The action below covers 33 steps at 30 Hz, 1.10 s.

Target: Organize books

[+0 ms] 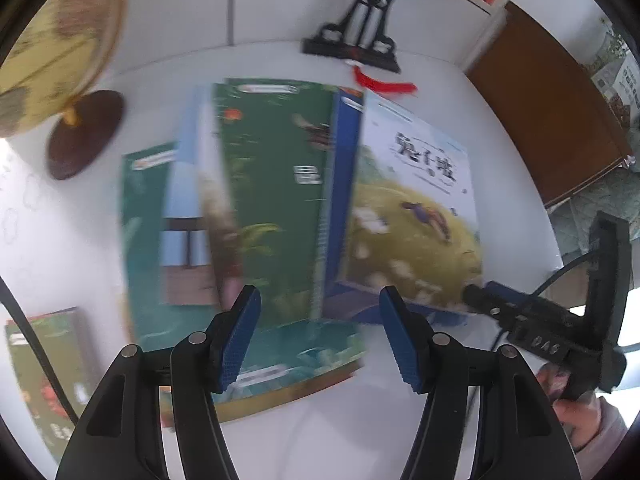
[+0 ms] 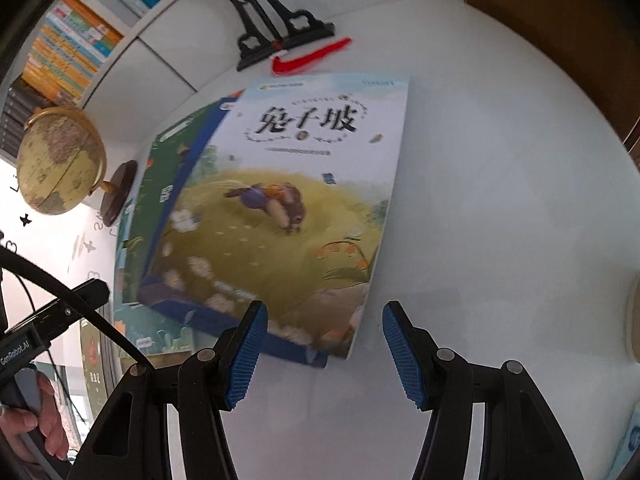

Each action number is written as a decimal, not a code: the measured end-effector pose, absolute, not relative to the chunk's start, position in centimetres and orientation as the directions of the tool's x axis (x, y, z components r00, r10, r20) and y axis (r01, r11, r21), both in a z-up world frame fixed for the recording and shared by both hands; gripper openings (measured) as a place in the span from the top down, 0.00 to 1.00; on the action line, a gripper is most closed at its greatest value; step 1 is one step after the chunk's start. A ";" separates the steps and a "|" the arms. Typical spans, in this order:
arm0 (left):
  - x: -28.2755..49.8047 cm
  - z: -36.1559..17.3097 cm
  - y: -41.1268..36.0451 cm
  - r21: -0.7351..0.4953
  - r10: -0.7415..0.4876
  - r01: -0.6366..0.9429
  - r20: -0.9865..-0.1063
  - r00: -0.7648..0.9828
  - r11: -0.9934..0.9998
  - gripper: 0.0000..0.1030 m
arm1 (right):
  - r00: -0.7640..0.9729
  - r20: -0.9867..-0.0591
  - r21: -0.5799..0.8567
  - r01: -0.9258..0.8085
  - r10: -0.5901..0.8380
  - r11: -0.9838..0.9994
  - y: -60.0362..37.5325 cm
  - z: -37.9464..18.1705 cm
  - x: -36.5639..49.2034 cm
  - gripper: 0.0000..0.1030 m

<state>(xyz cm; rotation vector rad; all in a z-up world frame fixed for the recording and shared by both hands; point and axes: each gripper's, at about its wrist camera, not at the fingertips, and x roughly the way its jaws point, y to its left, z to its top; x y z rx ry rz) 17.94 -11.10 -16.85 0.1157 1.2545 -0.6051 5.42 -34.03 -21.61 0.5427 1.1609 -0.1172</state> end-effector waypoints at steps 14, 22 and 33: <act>18.2 -18.6 -16.7 -0.288 -0.431 0.607 -0.897 0.100 0.741 0.22 | 0.429 -0.859 0.435 0.319 0.281 0.842 -34.1 -22.5 6.2 0.35; 15.9 -18.6 -16.4 -0.266 -0.402 0.666 -0.914 0.056 0.697 0.22 | 0.401 -0.840 0.507 0.340 0.365 0.792 -34.6 -22.7 5.0 0.32; 10.3 -19.4 -11.6 -0.315 -0.401 0.619 -0.916 0.001 0.719 0.22 | 0.337 -0.843 0.500 0.205 0.419 0.841 -31.1 -22.5 2.9 0.12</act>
